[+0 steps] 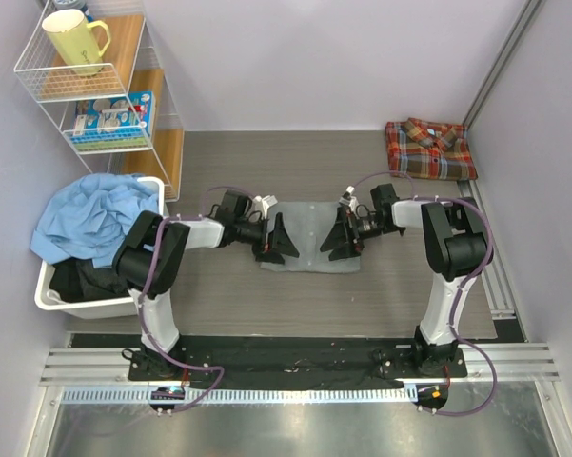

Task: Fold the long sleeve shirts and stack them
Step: Fold the shirt

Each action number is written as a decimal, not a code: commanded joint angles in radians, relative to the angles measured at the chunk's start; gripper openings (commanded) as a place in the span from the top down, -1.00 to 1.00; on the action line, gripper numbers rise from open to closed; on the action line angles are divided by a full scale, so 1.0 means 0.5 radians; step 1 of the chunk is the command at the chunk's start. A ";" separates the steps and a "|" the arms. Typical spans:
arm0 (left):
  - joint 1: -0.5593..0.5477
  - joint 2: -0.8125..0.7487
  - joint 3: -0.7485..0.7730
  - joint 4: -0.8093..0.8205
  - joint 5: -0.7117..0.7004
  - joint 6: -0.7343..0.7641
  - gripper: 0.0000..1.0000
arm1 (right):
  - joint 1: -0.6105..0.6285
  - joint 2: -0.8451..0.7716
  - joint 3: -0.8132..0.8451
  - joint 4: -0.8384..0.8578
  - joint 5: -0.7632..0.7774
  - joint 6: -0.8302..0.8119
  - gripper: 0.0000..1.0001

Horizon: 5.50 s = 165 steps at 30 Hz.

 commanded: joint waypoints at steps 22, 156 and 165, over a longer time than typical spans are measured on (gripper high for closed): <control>-0.074 0.384 0.730 -0.176 -0.093 0.037 -0.83 | -0.125 0.206 0.471 -0.238 0.170 -0.121 -0.99; 0.153 0.093 -0.074 0.490 -0.410 -0.420 -0.16 | 0.227 -0.164 0.843 -1.192 1.302 -1.607 -0.99; 0.135 0.308 -0.006 0.548 -0.443 -0.454 -0.07 | 0.166 -0.060 0.843 -1.165 1.391 -1.530 -0.99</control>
